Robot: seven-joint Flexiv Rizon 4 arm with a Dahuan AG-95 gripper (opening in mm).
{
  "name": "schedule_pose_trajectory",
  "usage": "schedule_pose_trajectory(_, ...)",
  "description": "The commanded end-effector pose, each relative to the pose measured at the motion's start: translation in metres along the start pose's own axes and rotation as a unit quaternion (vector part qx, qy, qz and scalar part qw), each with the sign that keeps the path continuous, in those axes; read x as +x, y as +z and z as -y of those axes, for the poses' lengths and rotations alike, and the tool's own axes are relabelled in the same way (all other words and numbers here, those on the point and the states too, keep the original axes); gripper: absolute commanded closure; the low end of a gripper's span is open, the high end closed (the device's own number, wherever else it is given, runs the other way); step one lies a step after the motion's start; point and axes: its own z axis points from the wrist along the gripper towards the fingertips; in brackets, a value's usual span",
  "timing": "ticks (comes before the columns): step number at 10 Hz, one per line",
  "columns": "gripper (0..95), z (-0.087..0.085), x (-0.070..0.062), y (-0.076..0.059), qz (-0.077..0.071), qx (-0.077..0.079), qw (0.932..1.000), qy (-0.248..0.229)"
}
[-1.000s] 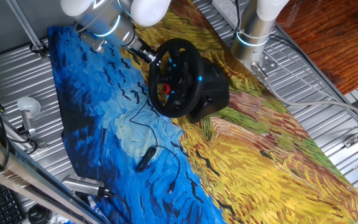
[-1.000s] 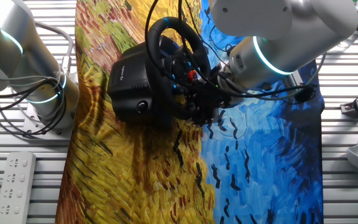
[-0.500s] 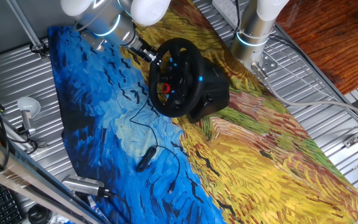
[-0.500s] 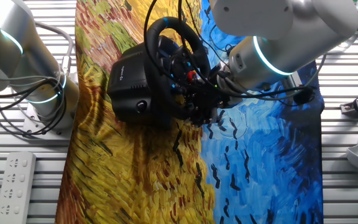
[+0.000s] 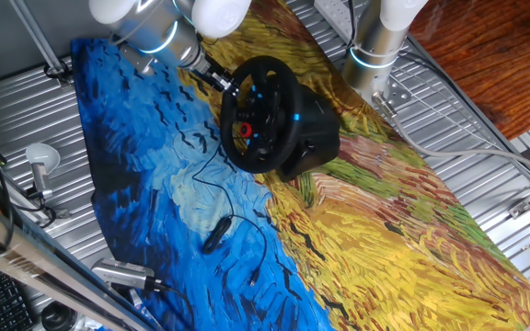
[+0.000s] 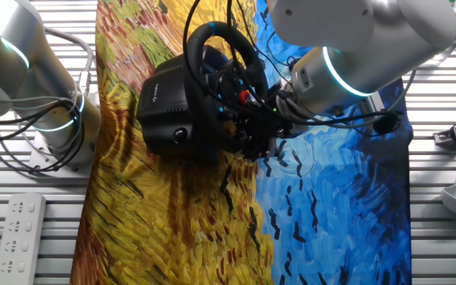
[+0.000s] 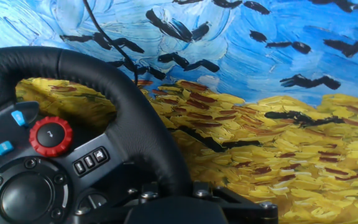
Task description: Rotate the steering wheel 90 degrees clockwise
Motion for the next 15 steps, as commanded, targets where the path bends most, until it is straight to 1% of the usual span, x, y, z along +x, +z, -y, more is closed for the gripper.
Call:
schedule_pose_trajectory(1,95.0,0.0001,-0.0006,-0.0004,-0.003,-0.002,0.9999,0.01)
schedule_pose_trajectory(5,95.0,0.0001,0.0008,-0.0003,-0.006,-0.002,0.9998,0.021)
schedule_pose_trajectory(12,95.0,0.0018,0.0054,-0.0007,-0.018,-0.005,0.999,0.041)
schedule_pose_trajectory(15,95.0,0.0019,0.0067,-0.0008,-0.019,-0.004,0.9988,0.045)
